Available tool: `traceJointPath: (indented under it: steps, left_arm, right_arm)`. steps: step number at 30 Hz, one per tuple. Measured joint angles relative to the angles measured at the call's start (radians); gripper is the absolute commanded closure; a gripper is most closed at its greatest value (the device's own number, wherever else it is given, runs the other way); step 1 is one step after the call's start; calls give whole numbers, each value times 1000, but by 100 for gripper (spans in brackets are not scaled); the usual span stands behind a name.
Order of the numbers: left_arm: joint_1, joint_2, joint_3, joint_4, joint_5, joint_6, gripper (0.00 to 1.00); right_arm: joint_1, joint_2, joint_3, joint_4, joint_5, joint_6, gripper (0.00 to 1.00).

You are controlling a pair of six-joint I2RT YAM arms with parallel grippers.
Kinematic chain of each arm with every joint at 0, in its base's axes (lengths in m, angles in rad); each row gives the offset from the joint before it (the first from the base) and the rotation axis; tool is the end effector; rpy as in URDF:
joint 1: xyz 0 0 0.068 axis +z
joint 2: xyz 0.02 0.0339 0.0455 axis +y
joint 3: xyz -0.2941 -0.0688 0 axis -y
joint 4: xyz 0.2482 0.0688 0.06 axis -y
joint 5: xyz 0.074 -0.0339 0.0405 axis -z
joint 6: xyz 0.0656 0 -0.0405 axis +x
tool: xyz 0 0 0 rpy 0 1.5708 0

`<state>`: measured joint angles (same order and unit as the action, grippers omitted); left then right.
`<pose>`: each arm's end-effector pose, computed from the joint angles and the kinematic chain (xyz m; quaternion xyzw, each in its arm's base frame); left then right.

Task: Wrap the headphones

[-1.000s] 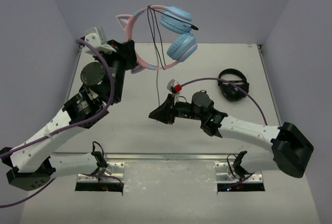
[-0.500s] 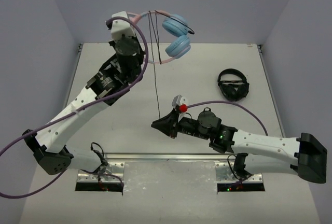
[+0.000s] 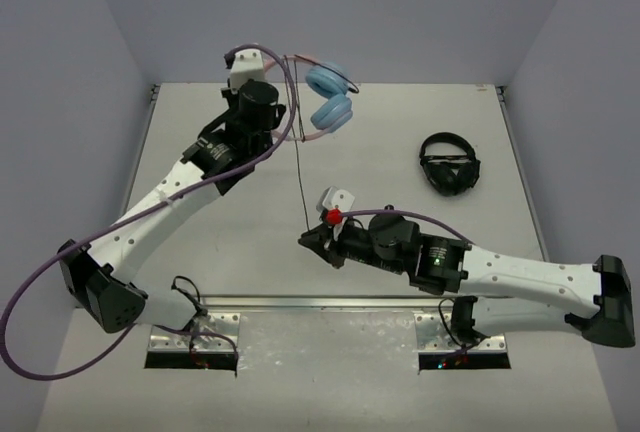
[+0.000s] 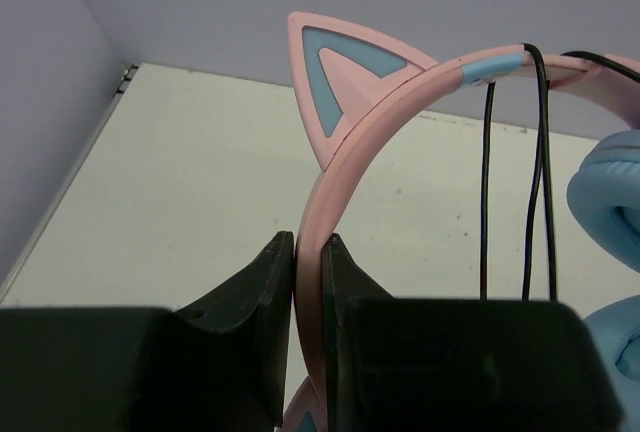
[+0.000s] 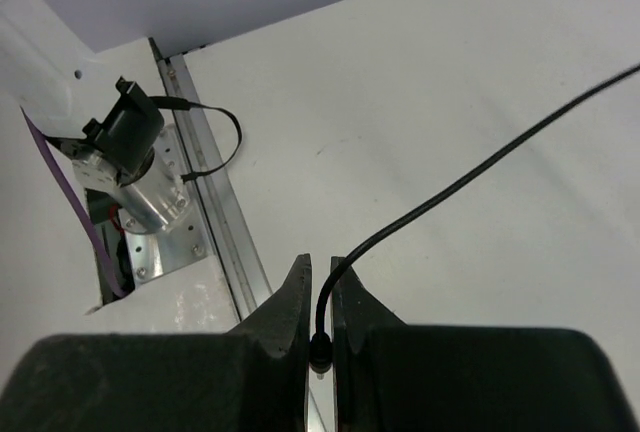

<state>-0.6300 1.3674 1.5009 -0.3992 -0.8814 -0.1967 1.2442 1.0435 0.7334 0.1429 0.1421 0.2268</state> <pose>0.2805 -0.1419 0.4637 -0.0985 0.7575 0.0898 0.6391 0.0934 0.2468 0.3259 -0.3310 0.6876 0.3919 0.5139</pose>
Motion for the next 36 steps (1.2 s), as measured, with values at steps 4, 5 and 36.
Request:
traceJointPath:
  steps: [4, 5, 36]
  left_arm:
    - [9, -13, -218, 112, 97, 29, 100]
    - [10, -13, -278, 140, 145, 44, 100]
    - [-52, -280, -534, 146, 762, 369, 99]
  right_arm:
    - [4, 2, 127, -151, 7, -59, 99]
    - [3, 6, 166, -191, 16, -79, 99]
    - [-526, 284, 514, -478, -44, -556, 99]
